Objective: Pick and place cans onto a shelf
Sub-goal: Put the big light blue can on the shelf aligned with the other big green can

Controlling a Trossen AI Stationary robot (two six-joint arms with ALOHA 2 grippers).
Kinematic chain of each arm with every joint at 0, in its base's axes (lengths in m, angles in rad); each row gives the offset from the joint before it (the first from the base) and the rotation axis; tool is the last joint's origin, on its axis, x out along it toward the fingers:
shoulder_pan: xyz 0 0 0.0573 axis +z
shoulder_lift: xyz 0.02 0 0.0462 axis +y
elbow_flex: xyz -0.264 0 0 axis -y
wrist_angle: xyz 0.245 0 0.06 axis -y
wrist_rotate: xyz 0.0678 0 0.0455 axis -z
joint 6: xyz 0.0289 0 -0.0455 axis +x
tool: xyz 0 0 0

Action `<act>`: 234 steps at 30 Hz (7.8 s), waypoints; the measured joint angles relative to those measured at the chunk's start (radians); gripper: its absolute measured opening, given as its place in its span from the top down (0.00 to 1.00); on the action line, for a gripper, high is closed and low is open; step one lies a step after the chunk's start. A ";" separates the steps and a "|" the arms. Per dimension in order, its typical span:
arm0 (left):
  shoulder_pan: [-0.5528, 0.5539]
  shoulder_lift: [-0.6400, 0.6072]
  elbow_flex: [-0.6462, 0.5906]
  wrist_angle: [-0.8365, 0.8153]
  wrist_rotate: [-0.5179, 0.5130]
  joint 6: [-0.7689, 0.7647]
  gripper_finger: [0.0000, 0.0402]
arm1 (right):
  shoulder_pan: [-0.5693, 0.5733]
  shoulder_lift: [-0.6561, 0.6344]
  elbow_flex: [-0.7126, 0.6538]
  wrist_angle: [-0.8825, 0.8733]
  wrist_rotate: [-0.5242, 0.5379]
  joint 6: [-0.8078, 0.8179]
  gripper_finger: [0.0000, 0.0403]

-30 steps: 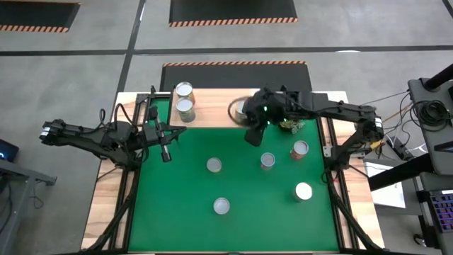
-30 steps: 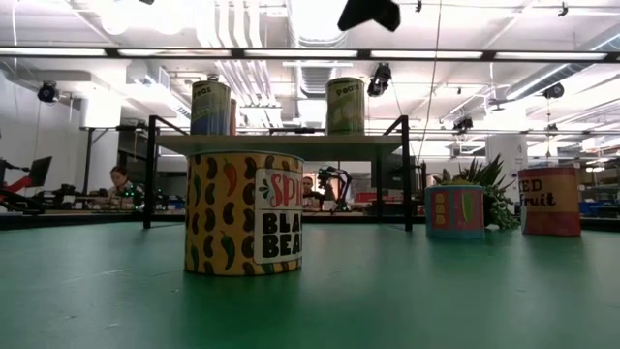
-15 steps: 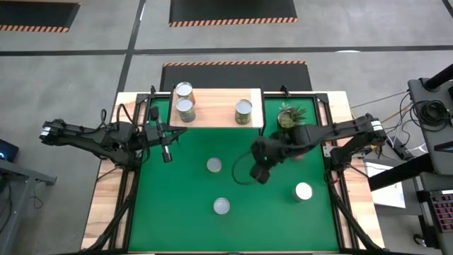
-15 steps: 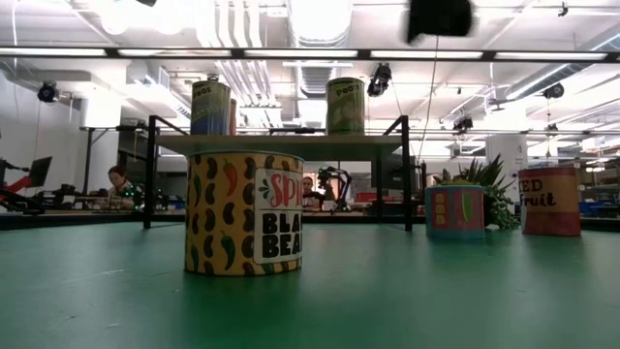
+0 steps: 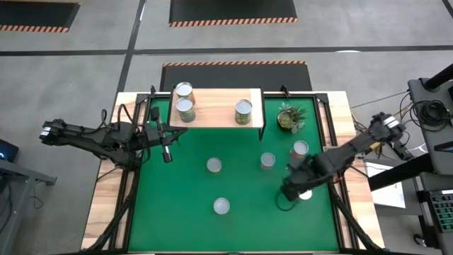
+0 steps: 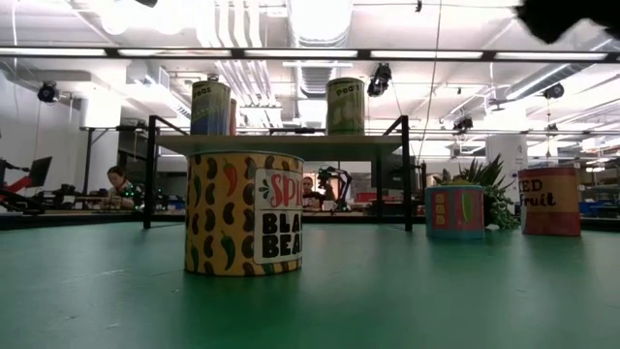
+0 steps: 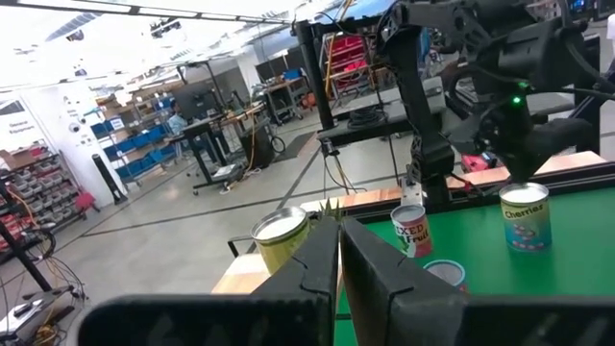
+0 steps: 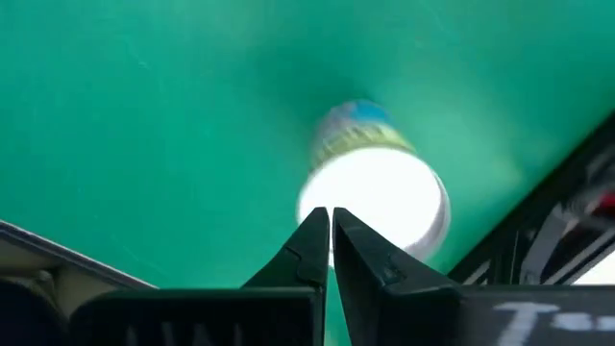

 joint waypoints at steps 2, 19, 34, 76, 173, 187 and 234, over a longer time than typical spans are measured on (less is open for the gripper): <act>0.000 0.000 0.000 0.000 0.000 0.000 1.00 | 0.040 -0.043 -0.035 0.008 0.041 0.094 0.98; 0.000 0.000 0.000 0.000 0.000 -0.015 1.00 | 0.094 -0.096 -0.089 0.037 0.080 0.248 0.35; 0.000 0.001 0.000 -0.004 0.000 -0.018 1.00 | 0.094 -0.054 -0.061 0.035 0.080 0.338 0.09; 0.000 0.001 0.000 -0.016 0.000 -0.018 1.00 | 0.091 0.107 -0.067 0.026 0.009 0.284 0.24; 0.000 0.001 0.000 -0.028 0.000 -0.018 1.00 | -1.085 0.701 1.206 -0.134 0.096 -1.996 0.19; 0.000 0.001 0.000 -0.028 0.000 -0.018 1.00 | -1.085 0.701 1.206 -0.131 0.095 -1.999 0.11; 0.234 0.514 0.442 -0.220 0.074 0.084 1.00 | -1.174 0.372 0.749 0.279 0.035 -2.157 0.69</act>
